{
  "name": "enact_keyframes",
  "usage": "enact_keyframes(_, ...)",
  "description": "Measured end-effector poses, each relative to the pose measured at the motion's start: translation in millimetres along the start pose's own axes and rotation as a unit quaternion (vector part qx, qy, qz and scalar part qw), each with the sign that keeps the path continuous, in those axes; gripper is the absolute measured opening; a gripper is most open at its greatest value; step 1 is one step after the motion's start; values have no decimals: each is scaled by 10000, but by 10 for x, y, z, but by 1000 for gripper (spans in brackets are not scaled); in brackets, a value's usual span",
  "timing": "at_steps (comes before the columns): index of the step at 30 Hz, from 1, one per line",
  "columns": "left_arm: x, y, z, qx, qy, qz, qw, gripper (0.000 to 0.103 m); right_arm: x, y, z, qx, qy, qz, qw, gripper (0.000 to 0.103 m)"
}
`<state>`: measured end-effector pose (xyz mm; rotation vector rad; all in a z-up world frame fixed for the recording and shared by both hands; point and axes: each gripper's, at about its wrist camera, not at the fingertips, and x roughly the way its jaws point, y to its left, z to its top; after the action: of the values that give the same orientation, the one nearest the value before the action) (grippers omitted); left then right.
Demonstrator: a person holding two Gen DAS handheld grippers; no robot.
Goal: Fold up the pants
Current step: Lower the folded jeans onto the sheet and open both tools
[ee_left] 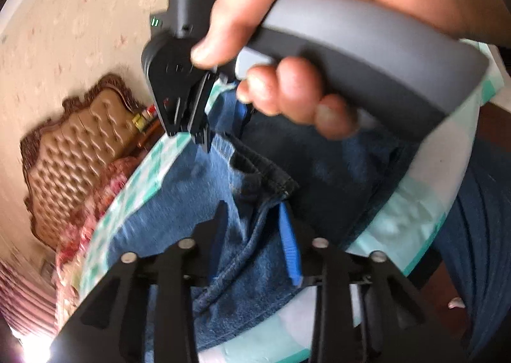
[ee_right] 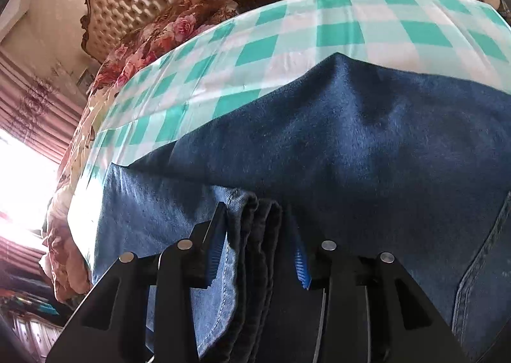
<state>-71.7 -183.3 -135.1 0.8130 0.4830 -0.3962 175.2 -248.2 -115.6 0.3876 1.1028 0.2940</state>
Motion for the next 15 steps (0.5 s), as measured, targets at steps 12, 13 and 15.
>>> enact_keyframes(12,-51,-57,0,86,81,-167,9998,9,-104,207,-83,-572,-295,-578,9963,16)
enact_keyframes(13,-65,-73,4,80,72,-163,9998,8,-122,211,-88,-570,-311,-581,9962,16)
enact_keyframes(15,-67,-62,6,42,59,-160,9998,8,-164,229,-98,-590,-349,-601,9958,16)
